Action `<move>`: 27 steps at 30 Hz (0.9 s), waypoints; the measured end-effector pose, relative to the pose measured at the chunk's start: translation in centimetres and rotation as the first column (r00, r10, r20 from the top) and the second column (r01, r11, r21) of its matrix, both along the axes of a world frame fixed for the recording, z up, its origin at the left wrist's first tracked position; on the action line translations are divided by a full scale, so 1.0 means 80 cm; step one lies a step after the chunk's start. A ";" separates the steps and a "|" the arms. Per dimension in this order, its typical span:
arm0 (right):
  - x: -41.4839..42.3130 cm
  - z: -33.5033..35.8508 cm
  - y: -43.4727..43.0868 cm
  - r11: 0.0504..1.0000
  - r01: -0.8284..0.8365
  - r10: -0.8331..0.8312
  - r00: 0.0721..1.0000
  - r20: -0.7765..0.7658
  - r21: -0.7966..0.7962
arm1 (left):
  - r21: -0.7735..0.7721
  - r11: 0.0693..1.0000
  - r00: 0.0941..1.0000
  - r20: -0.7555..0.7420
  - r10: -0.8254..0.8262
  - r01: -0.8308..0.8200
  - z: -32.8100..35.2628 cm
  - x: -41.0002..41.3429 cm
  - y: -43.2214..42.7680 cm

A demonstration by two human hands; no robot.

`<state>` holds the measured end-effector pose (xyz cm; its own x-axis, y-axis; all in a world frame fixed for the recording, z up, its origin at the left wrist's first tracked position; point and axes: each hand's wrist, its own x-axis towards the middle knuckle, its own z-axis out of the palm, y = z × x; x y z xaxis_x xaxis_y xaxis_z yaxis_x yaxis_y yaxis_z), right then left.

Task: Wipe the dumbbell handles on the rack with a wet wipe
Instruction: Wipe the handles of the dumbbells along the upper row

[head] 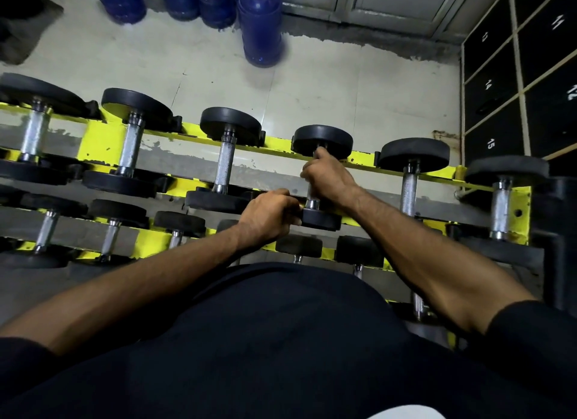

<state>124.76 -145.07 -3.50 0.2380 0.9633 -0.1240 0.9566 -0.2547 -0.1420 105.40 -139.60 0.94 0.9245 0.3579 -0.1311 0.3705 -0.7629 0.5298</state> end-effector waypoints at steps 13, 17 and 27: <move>-0.021 0.022 -0.106 0.452 0.892 -0.490 0.224 -0.842 -0.026 | -0.080 0.988 0.991 -0.035 0.133 -0.135 0.016 0.014 -0.018; -0.017 0.042 -0.135 0.361 0.890 -0.299 -0.173 -0.938 -0.279 | -0.170 0.975 0.989 0.015 0.146 -0.141 0.028 0.042 -0.039; 0.009 0.089 -0.194 0.518 0.759 -0.079 -0.417 -0.906 -0.395 | -0.473 0.872 0.986 0.036 0.164 -0.128 0.045 0.109 -0.114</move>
